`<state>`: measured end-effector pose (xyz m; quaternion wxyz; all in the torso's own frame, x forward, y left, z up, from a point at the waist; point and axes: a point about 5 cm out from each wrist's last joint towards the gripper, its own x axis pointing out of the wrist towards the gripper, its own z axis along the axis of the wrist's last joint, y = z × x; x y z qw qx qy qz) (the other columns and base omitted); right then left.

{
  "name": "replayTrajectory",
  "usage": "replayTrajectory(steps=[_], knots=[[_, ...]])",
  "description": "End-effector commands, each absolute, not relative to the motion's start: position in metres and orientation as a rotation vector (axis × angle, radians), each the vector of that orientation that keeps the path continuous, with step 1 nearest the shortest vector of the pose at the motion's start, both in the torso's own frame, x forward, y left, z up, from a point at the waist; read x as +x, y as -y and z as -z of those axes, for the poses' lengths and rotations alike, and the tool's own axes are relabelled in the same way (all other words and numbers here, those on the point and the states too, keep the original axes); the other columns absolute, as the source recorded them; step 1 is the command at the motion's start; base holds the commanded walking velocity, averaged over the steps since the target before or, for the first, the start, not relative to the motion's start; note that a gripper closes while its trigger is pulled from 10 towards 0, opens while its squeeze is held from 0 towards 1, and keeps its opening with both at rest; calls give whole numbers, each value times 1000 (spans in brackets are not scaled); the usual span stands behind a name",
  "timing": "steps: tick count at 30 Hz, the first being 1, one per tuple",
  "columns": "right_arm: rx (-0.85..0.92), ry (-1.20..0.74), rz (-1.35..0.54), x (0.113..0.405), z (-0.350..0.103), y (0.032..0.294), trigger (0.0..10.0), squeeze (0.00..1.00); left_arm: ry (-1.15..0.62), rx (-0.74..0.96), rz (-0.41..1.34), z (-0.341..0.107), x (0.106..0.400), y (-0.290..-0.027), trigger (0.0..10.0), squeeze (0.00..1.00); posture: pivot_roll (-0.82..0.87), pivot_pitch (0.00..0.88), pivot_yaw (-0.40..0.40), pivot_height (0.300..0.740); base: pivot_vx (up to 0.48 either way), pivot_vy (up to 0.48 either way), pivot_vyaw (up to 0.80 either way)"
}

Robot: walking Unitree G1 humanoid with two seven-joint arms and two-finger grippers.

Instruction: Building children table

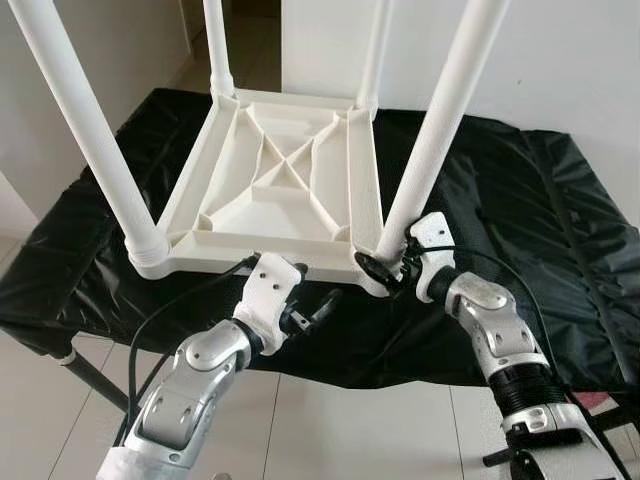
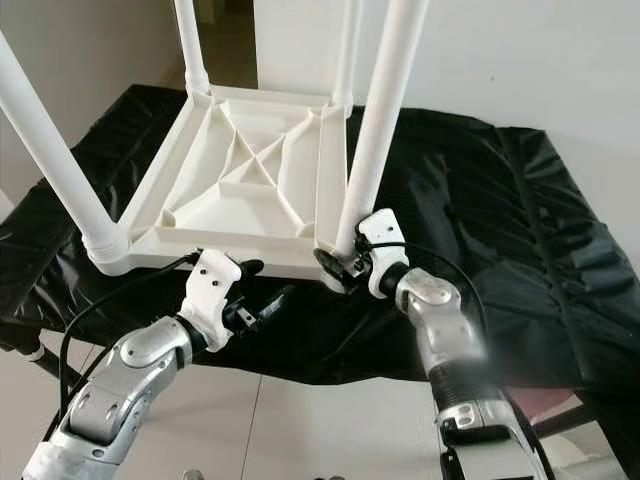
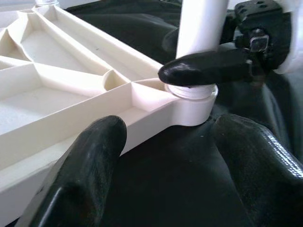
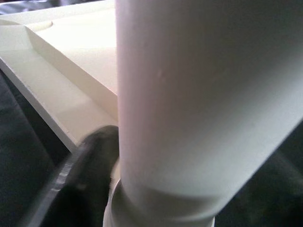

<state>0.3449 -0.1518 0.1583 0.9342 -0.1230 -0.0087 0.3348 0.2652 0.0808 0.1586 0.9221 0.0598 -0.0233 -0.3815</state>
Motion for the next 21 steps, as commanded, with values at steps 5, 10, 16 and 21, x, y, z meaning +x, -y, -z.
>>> replayTrajectory(steps=[5,10,16,21], knots=[[-274,11,-737,346,-155,150,0,0,40,130,793,-156,264,-81,10000,0,49,67,-32,740,0,0,0],[-256,-2,-737,345,-153,152,0,0,37,129,797,-156,264,-81,10000,0,46,69,-30,740,0,0,0],[-209,-29,-708,344,-149,152,10000,0,36,130,798,-156,264,-80,10000,0,43,71,-30,740,0,0,0],[-181,-24,-629,342,-148,149,10000,0,35,127,801,-156,264,-80,10000,0,38,72,-29,740,0,0,0]])
